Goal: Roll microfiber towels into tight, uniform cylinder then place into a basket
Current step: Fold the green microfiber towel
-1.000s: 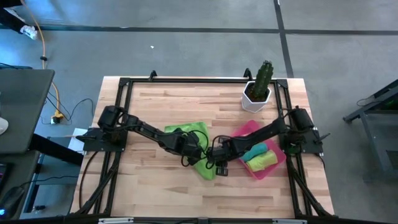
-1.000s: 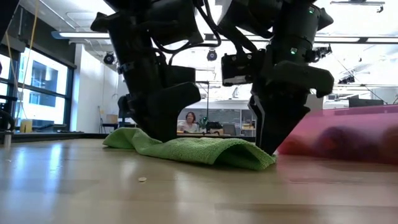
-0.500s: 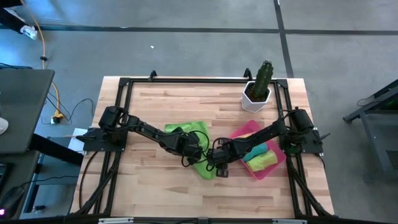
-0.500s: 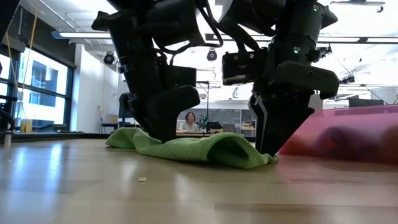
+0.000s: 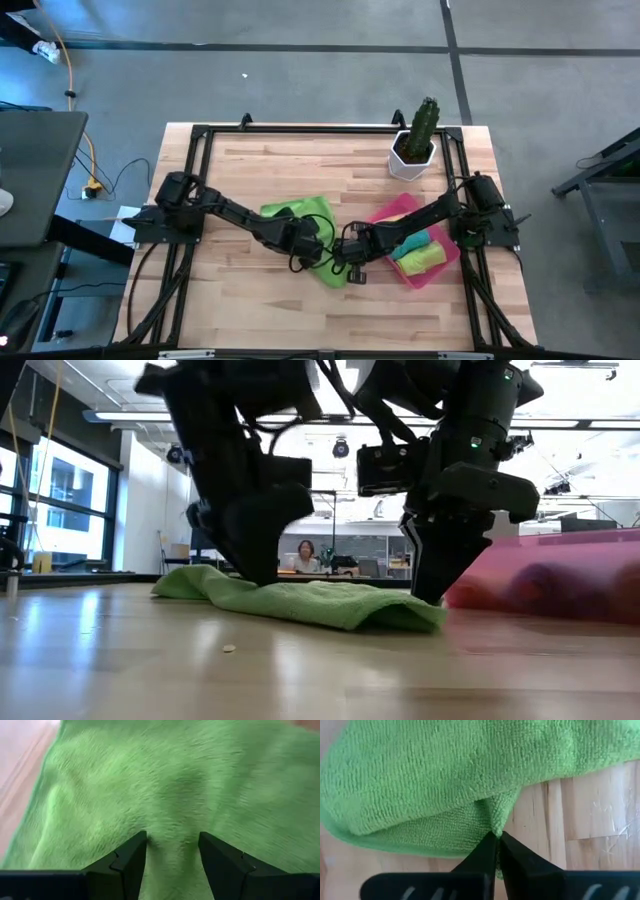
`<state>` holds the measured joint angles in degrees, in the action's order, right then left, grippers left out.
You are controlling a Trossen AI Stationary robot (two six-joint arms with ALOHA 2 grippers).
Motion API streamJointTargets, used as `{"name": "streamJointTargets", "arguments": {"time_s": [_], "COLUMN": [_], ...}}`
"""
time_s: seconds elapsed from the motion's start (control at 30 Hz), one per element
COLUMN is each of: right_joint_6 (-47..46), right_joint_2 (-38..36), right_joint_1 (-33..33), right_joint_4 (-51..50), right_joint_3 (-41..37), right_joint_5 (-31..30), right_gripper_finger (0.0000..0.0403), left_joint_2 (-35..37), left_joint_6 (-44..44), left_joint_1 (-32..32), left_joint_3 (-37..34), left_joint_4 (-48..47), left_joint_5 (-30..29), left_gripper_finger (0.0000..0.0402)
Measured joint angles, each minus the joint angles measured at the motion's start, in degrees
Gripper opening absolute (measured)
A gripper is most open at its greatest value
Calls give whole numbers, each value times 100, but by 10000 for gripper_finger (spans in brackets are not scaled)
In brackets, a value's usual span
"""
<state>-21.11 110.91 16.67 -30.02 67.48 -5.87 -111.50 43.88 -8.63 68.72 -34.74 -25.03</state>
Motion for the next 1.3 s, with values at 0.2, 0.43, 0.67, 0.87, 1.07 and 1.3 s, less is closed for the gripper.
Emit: {"name": "streamJointTargets", "arguments": {"time_s": [0.2, 0.43, 0.67, 0.87, 1.07, 1.3], "right_joint_6": [58, 897, 2432, 3928, 4565, 4364], "right_joint_2": [-369, -785, -804, -812, -819, -817], "right_joint_1": [2, 189, 594, 914, 1260, 1530], "right_joint_4": [-572, -1902, -3489, -4127, -3953, -5409], "right_joint_3": [30, 838, 2450, 4021, 5159, 5836], "right_joint_5": [-260, -1460, -3420, -5279, -3526, -4525], "right_gripper_finger": [2, 1, 0, 0, 0, 0], "left_joint_2": [495, 1210, 1701, 1855, 1904, 1904], "left_joint_6": [-208, -473, -898, -1067, -1139, -1261], "left_joint_1": [-298, -770, -1110, -1191, -1191, -1191], "left_joint_3": [1, 12, 14, 24, 16, 16], "left_joint_4": [-384, -352, 167, 511, 450, 454], "left_joint_5": [-56, -21, -220, -442, -568, -569], "left_gripper_finger": [172, 172, 172, 172, 172, 172]}}
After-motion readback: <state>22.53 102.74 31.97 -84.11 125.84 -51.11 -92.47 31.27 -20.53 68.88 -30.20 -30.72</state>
